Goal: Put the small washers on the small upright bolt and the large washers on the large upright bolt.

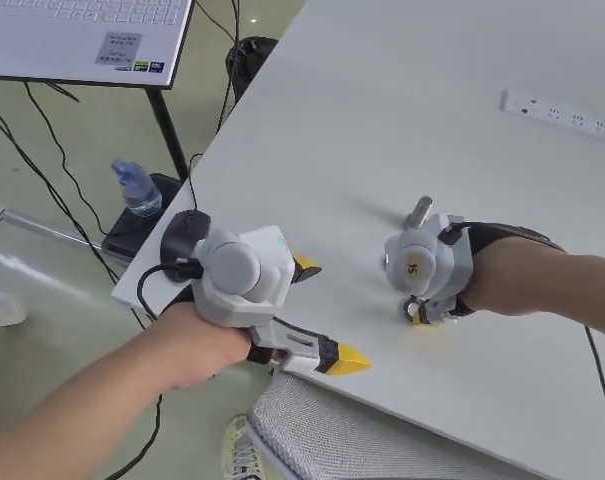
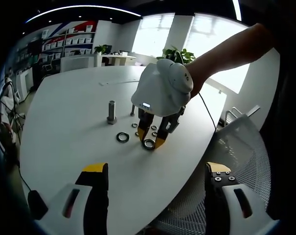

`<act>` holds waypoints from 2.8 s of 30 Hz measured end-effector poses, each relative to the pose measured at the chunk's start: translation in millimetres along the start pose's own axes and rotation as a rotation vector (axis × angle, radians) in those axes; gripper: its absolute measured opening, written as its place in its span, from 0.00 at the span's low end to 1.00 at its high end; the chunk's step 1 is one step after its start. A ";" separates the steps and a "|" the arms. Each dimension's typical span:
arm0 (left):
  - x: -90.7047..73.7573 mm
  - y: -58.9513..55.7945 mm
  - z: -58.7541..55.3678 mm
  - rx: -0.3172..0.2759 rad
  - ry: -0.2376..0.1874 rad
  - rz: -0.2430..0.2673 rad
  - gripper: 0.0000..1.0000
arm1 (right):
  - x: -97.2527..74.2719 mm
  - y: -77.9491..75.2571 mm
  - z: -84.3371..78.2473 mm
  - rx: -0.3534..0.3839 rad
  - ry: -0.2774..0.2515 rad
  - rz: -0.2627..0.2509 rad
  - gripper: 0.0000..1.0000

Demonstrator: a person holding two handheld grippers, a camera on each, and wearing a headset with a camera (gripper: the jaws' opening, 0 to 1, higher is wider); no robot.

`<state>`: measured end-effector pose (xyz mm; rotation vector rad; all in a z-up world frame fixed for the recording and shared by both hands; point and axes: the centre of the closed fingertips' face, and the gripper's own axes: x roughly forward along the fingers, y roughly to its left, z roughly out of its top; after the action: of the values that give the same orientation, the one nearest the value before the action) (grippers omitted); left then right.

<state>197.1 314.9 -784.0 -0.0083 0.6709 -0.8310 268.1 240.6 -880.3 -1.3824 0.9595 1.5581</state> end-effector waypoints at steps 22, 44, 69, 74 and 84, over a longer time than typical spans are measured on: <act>-6.1 -5.4 3.9 0.051 0.016 -0.001 0.83 | -2.3 6.9 -6.4 0.037 -0.045 0.032 0.21; -4.2 0.4 2.4 0.044 0.029 -0.001 0.82 | -26.8 6.4 -28.2 0.139 -0.073 0.058 0.21; -4.7 3.3 2.2 0.047 0.032 0.006 0.81 | -77.8 -22.8 -36.5 0.222 -0.098 0.041 0.21; -5.0 5.5 3.3 0.043 0.026 0.008 0.81 | -85.4 -41.9 -38.0 0.232 -0.114 0.029 0.21; -3.1 9.1 2.4 0.040 0.030 0.005 0.81 | -96.3 -60.6 -36.3 0.240 -0.110 0.010 0.21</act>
<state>203.2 322.7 -782.8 0.0424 0.6825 -0.8407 343.3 220.7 -789.6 -1.1154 1.0490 1.4577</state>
